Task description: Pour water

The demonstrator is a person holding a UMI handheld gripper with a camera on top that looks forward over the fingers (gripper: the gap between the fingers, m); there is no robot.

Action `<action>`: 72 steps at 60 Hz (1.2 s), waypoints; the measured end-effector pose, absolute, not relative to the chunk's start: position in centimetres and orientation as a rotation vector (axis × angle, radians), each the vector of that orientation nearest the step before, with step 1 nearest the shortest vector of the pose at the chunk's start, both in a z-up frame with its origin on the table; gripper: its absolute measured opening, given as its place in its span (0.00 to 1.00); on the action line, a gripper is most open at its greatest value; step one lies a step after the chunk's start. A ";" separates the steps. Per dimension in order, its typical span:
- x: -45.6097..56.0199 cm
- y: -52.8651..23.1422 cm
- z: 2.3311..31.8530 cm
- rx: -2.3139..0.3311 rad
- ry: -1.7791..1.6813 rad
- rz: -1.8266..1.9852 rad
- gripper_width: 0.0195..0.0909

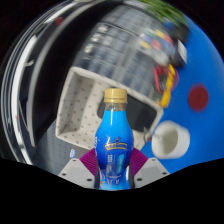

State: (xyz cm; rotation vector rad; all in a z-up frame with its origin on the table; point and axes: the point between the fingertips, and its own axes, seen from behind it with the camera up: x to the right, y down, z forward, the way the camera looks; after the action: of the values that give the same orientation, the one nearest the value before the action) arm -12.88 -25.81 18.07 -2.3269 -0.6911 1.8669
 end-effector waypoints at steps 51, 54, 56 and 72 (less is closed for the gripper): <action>-15.7 -3.5 11.0 -1.376 -1.381 1.104 0.28; -15.6 -3.6 9.3 -1.369 -1.415 1.090 0.28; -15.3 -3.7 8.1 -1.365 -1.448 1.085 0.29; -15.3 -4.0 8.9 -1.279 -1.397 1.154 0.38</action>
State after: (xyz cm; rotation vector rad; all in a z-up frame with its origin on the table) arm -15.34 -4.00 8.91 -1.2785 -1.3966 1.1542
